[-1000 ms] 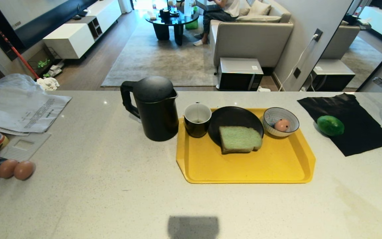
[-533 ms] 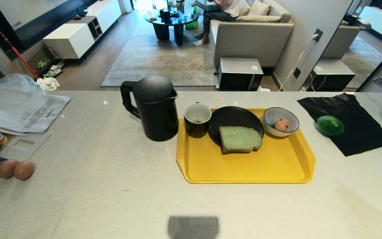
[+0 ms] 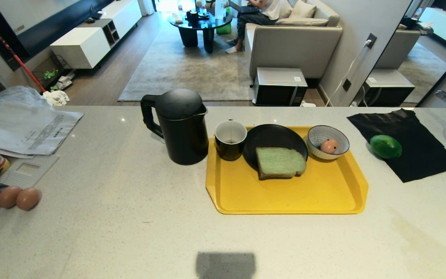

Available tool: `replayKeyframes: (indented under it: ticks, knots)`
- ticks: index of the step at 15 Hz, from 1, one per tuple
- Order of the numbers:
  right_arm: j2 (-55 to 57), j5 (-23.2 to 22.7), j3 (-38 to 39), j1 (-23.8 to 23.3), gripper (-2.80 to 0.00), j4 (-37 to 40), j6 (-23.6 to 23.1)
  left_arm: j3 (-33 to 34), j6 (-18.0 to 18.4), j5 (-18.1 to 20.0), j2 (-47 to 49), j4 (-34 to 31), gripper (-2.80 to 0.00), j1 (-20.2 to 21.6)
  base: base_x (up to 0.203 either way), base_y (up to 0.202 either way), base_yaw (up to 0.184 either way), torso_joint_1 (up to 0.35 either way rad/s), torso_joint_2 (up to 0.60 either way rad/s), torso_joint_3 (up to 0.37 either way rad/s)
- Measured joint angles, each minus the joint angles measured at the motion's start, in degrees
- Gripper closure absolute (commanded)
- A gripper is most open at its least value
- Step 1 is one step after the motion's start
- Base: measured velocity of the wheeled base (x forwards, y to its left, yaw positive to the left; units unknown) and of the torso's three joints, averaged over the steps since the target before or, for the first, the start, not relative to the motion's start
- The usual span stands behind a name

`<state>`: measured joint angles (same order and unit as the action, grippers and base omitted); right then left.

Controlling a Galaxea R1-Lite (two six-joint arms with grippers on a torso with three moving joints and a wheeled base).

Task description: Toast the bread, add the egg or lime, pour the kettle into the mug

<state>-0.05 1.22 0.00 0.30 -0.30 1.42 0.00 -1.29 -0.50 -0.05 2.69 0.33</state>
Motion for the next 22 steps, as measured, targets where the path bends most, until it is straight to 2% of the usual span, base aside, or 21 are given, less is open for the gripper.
replayKeyframes:
  ticks: [4,9,22]
  knots:
    - [0.0,-2.6,0.0,0.0,0.0,0.2,-6.1,0.0,0.0,0.0,0.0,0.0,0.0,0.0,0.0,0.0,0.0,0.0,0.0,0.0]
    - [0.0,-1.6,0.0,0.0,0.0,0.2,-3.3,0.0,0.0,0.0,0.0,0.0,0.0,0.0,0.0,0.0,0.0,0.0,0.0,0.0]
    - [0.0,-1.6,0.0,0.0,0.0,0.1,-3.1,0.0,0.0,0.0,0.0,0.0,0.0,0.0,0.0,0.0,0.0,0.0,0.0,0.0]
